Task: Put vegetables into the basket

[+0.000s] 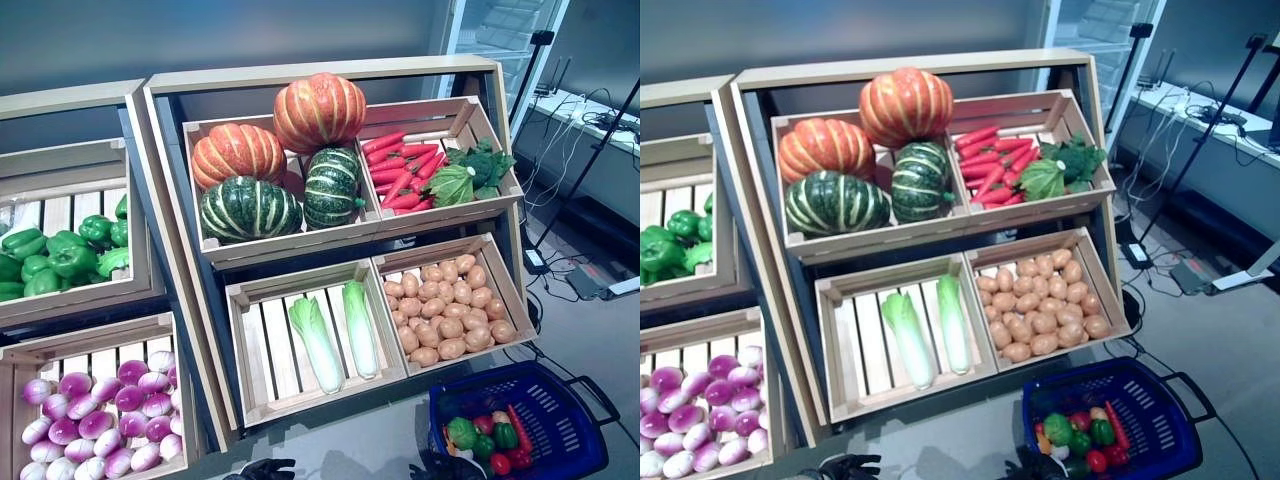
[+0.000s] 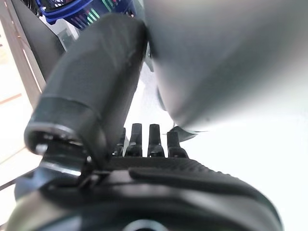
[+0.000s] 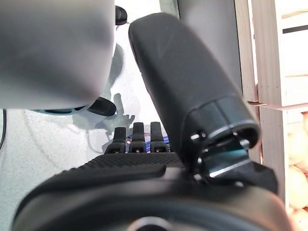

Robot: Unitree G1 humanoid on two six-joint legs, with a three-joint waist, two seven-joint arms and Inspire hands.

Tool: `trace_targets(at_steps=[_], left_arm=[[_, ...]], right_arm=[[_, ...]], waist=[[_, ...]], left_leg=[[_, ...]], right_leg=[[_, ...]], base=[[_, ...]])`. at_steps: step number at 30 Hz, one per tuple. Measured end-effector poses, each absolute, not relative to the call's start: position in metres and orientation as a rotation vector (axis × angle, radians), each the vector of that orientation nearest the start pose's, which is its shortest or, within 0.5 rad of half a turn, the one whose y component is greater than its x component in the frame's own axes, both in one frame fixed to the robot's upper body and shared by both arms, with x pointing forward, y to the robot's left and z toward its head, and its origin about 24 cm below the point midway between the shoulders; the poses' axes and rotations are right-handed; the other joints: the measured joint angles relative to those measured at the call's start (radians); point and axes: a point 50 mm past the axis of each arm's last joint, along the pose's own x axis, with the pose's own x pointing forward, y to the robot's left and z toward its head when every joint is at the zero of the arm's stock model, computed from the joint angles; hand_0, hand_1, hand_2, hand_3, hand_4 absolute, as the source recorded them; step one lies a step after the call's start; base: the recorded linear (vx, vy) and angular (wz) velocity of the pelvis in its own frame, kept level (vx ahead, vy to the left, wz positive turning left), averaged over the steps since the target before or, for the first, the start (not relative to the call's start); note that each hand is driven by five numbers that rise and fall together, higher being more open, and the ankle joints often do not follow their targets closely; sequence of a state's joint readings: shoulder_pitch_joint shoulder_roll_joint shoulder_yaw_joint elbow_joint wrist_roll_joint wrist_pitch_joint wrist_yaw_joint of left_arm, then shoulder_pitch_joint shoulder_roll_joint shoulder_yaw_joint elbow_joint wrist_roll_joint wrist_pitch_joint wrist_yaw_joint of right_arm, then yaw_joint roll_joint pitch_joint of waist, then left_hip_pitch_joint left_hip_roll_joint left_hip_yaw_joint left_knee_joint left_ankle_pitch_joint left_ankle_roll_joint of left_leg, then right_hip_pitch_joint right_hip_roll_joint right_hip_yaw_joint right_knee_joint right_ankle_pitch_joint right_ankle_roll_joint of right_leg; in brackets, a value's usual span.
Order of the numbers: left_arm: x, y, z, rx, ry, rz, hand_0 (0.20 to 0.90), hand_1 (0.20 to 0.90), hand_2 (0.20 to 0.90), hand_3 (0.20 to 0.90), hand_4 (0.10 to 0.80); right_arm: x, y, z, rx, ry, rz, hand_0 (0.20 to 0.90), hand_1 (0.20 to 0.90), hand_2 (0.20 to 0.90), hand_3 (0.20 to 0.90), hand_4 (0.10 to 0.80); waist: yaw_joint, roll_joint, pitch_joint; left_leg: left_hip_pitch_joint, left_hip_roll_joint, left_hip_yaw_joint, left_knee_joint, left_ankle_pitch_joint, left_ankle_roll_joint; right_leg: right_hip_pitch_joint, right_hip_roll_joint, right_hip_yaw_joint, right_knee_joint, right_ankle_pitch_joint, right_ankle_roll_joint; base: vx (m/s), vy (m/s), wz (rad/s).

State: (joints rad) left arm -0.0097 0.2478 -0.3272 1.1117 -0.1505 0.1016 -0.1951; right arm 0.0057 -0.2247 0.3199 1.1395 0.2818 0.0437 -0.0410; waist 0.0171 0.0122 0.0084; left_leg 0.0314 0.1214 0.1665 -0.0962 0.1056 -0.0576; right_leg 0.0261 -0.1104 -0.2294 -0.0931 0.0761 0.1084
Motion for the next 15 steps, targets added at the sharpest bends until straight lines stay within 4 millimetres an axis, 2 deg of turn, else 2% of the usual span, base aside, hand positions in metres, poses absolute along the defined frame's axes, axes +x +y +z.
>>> trace_targets(at_steps=[15], left_arm=[[0.1034,0.2034,-0.1607,0.167,1.255,-0.236,0.900,0.900,0.900,0.900,0.800]], right_arm=[[0.0973,-0.2085,-0.1629,-0.157,1.214,-0.047,0.900,0.900,0.900,0.900,0.800]], waist=[[0.000,0.001,0.000]], left_leg=[[-0.001,0.000,0.001,0.000,0.000,0.000]], right_leg=[[-0.002,0.000,0.001,0.000,0.000,0.000]], base=[[0.000,0.000,0.00]])
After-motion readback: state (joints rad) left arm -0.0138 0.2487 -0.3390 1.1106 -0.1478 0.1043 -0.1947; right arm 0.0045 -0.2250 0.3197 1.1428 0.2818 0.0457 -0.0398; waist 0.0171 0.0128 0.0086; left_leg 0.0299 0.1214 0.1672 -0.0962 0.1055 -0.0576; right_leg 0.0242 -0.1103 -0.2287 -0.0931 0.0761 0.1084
